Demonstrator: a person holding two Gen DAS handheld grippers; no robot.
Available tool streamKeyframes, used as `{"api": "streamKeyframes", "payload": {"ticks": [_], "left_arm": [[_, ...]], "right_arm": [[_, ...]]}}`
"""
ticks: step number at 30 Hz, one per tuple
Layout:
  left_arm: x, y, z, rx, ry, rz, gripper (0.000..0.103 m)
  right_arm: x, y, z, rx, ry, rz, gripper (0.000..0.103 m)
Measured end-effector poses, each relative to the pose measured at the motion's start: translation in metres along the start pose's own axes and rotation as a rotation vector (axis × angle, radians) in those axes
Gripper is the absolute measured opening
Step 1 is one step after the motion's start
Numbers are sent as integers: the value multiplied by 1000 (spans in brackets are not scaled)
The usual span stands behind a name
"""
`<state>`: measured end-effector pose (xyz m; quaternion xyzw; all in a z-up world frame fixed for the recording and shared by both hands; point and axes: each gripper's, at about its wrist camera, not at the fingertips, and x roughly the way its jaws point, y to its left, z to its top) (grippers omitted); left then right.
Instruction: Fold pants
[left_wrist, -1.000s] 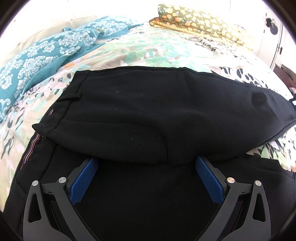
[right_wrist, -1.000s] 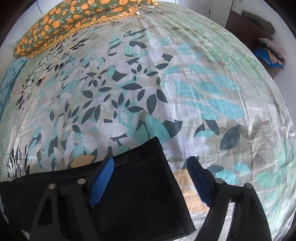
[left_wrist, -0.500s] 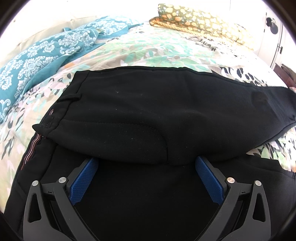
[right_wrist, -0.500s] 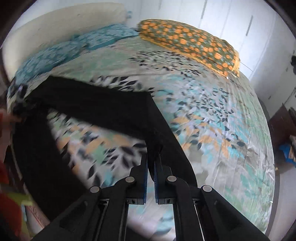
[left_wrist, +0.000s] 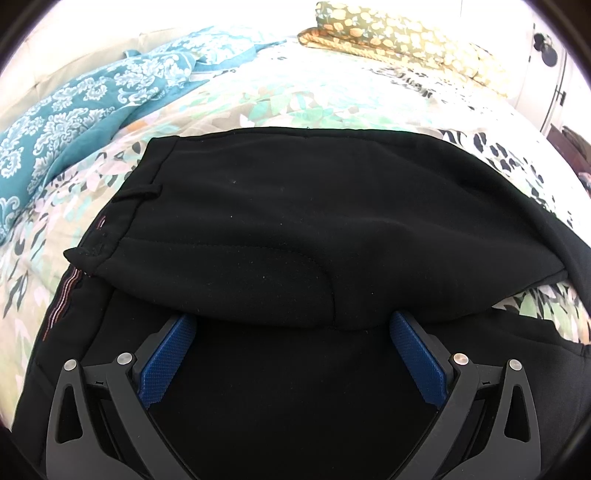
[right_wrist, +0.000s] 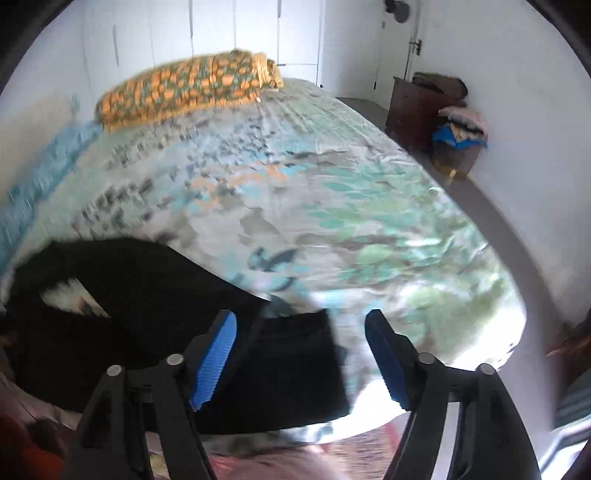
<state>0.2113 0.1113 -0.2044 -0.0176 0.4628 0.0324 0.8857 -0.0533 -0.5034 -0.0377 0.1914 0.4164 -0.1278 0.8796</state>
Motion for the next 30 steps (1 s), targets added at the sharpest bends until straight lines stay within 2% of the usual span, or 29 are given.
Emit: {"api": "streamKeyframes", "payload": {"ticks": [3,4,6,7,9,11,13,17,18,19,20,21,23,25,27,30], "left_arm": [[0,0,-1,3,-6,5,103],[0,-1,-1,2,-8,4,103],[0,0,-1,-1,-10,0,103],[-1,0,-2,-2,-11,-1,103],[-1,0,-2,-2,-12,-2,103],[-1,0,-2,-2,-14,-2,103],[-1,0,-2,-3,-16,-2,103],[-2,-1,-3,-4,-21,-2,103],[-1,0,-3,-3,-21,-2,103],[-2,0,-3,-3,-20,-1,103],[-1,-1,-3,-2,-18,0,103],[-2,-1,-2,-2,-13,2,103],[-2,0,0,-3,14,0,103],[-6,-2,4,11,88,9,103],[-15,-4,9,-21,149,16,102],[-38,-13,22,-100,120,-188,102]], "right_arm": [[42,31,-31,302,122,364,79],[60,44,-48,391,181,437,79],[99,59,-76,519,289,489,79],[115,62,-86,560,308,477,79],[134,56,-97,621,284,377,79],[139,40,-99,678,204,277,79],[132,26,-94,711,111,220,78],[132,16,-83,697,42,100,78],[136,14,-80,698,37,87,71],[139,13,-77,685,32,64,45],[143,13,-73,665,32,54,26],[145,15,-69,650,29,71,5],[135,20,-60,617,-15,115,5],[120,30,-41,562,-77,182,5],[96,43,-21,471,-147,235,5],[67,62,1,332,-206,302,5]]}}
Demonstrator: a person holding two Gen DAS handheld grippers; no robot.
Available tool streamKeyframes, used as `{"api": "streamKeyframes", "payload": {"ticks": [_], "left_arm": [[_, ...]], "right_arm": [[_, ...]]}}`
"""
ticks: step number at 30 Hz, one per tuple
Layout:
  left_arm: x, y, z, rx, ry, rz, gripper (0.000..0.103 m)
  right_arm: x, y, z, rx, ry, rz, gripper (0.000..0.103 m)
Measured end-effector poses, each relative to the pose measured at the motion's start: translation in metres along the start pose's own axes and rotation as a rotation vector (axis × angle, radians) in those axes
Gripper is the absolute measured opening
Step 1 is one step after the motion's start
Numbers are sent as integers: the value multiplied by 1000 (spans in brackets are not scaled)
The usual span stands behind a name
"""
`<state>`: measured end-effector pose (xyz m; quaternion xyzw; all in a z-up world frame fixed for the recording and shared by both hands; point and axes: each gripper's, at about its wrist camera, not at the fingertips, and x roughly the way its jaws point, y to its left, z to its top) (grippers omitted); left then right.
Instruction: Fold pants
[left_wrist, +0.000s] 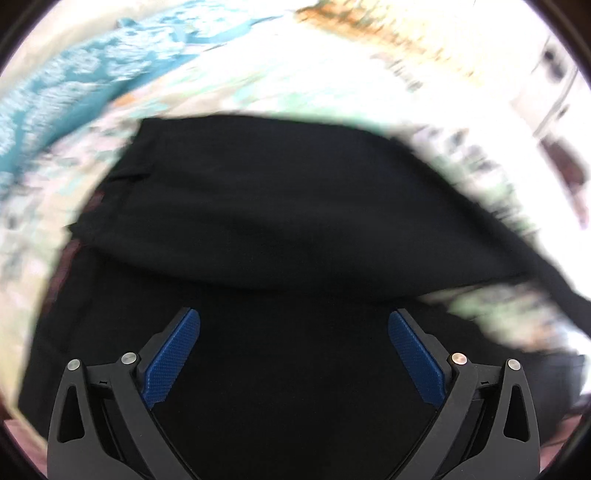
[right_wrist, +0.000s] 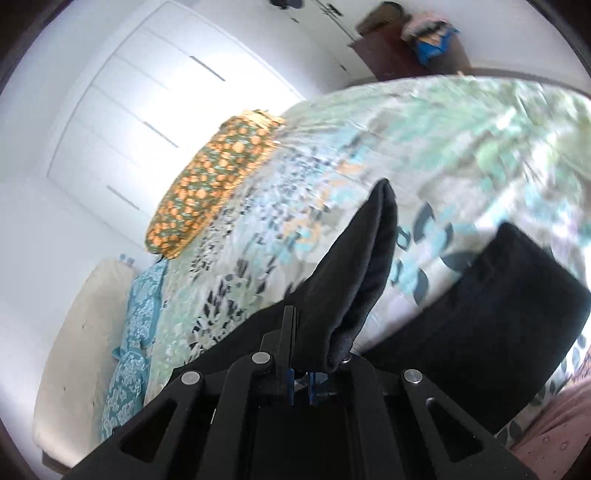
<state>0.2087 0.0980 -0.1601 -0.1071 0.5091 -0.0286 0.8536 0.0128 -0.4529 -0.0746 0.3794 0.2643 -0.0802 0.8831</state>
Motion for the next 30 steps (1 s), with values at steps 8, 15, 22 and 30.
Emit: {"api": "streamKeyframes", "payload": {"ticks": [8,15,22,30], "left_arm": [[44,-47,89,-210,130,-340,102],[88,-61,111,-305,206,-310,82],[90,-42,109,-385,197,-357,7],[-78,-16,97,-265,-125,-475,5]], "right_arm": [[-45,35,-5,-144,5,149,5],[-97,52,-8,-195,35,340,5],[-114,23,-5,-198,75,404,5],[-53,-18,13,-65,122,244,5]]}}
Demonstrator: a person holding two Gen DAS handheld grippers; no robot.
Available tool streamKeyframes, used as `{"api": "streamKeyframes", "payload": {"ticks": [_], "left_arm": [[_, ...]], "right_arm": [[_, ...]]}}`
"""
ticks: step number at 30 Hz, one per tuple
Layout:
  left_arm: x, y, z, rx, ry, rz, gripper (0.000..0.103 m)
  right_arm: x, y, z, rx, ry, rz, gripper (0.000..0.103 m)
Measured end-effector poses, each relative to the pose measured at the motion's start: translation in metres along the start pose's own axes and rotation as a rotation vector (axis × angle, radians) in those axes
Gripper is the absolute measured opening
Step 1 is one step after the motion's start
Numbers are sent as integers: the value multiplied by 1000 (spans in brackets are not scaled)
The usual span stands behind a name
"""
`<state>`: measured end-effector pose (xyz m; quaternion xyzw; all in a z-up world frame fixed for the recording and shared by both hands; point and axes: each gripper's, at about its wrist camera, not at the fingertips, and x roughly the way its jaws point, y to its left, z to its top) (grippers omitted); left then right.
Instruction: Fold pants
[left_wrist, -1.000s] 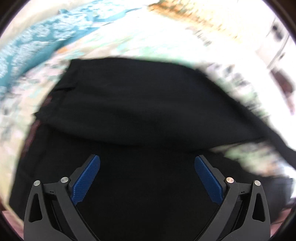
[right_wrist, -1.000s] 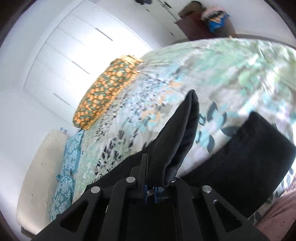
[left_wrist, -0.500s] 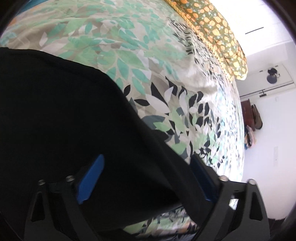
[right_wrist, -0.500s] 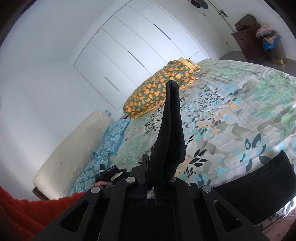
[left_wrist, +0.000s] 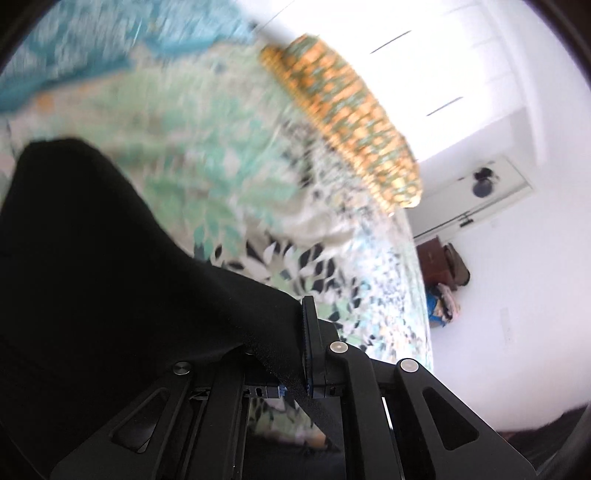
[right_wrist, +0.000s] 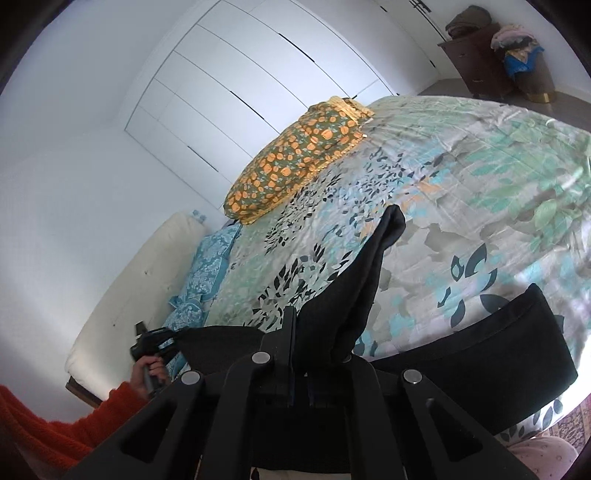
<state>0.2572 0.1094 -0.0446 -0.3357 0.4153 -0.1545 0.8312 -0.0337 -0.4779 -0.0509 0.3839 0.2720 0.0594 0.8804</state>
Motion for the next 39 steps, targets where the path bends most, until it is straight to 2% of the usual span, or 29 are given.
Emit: {"api": "streamKeyframes", "payload": {"ticks": [2,4,6,8,11,17,24,28,32,33,34,36,39], "left_arm": [[-45,-3,-20,55,-30,20,6],[-71,10,-60,60,-2,63,7],[-73,35,-111,37,90,140,7],[-59,63,-158,-4,200,186,7],[-45,87,-196,-88,272,200,6],[-44,65,-194,-8,292,178,7],[-29,60,-213,2,390,173,7],[-24,52,-216,25,419,158,8],[-15,47,-219,58,456,178,8],[-20,48,-219,52,459,176,8],[-24,52,-223,46,460,170,8],[-23,55,-223,31,457,159,8],[-20,56,-222,26,456,156,8]], "right_arm": [[11,-6,3,1,42,-53,5],[23,-16,1,-15,133,-158,5],[32,-31,-6,-21,241,-258,5],[40,-42,-15,-63,342,-358,5],[46,-52,-29,-157,450,-460,5],[28,-68,-34,-142,440,-514,5],[21,-98,-27,-60,492,-633,5],[20,-104,-20,-104,495,-674,5],[24,-120,-18,-27,548,-640,8],[22,-122,-16,-13,541,-610,16],[20,-123,-15,1,531,-575,36],[12,-124,-11,29,498,-507,62],[5,-132,-5,102,481,-424,64]]}}
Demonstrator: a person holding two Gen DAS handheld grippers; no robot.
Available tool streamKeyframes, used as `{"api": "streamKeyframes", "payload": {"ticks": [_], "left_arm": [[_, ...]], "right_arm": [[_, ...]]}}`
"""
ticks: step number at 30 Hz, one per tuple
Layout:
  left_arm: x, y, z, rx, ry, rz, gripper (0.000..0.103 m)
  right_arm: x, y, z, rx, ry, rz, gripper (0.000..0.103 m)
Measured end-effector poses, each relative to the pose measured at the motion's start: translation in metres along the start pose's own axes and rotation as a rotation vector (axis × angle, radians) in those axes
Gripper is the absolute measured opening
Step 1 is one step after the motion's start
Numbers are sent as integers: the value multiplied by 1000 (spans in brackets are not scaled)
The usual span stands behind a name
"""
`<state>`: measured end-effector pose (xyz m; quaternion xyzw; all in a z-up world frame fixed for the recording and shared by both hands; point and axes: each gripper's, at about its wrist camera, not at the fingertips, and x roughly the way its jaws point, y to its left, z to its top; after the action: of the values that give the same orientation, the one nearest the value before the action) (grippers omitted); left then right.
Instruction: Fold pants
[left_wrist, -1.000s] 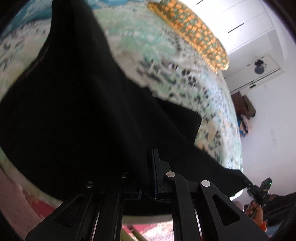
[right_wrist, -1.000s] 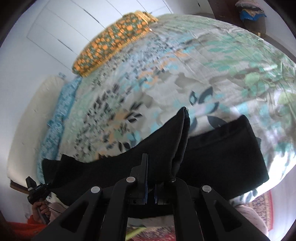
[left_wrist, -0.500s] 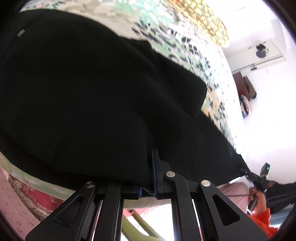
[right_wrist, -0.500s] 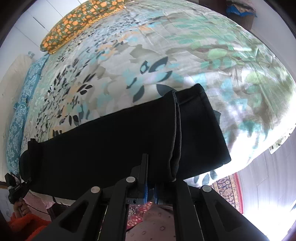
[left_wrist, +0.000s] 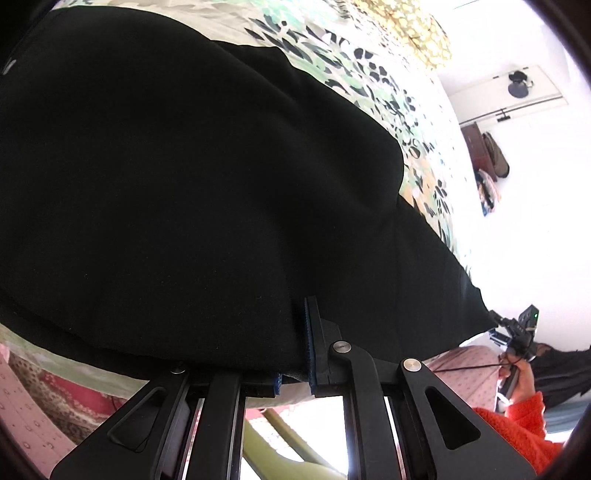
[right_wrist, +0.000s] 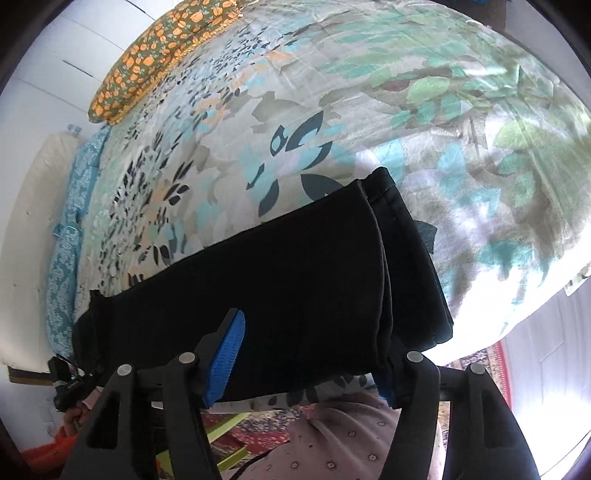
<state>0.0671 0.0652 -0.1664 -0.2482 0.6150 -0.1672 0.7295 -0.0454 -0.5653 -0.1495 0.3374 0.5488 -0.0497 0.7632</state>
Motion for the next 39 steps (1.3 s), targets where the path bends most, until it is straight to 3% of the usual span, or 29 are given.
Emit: {"api": "streamKeyframes", "payload": {"ticks": [6,10,11,13,16,20,24,29,36,39], "left_arm": [[0,5,-3,1,-2,-3,8],[2,4,-1,3,-2,-1,8],[4,2,0,3,-1,1,8],[5,1,1,4,-2,2,8],[4,0,1,9,-10,3,8],[2,-10,0,50,-26,-1,10],[17,-14,-4,72,28,29,10],[14,-10,-8,64,38,22,9],[11,-12,-14,77,63,69,7],[16,-7,-13,56,88,82,14]], "right_arm": [[4,-27,14,128,17,144,68],[11,-33,29,136,34,108,67],[13,-32,33,114,43,78,63],[14,-23,39,14,60,-26,7],[8,1,40,-127,34,-153,6],[-5,20,36,-233,-97,-290,6],[17,13,35,-249,-27,-418,6],[22,16,37,-261,0,-450,6],[27,22,39,-291,13,-490,6],[27,22,39,-297,13,-498,6]]}}
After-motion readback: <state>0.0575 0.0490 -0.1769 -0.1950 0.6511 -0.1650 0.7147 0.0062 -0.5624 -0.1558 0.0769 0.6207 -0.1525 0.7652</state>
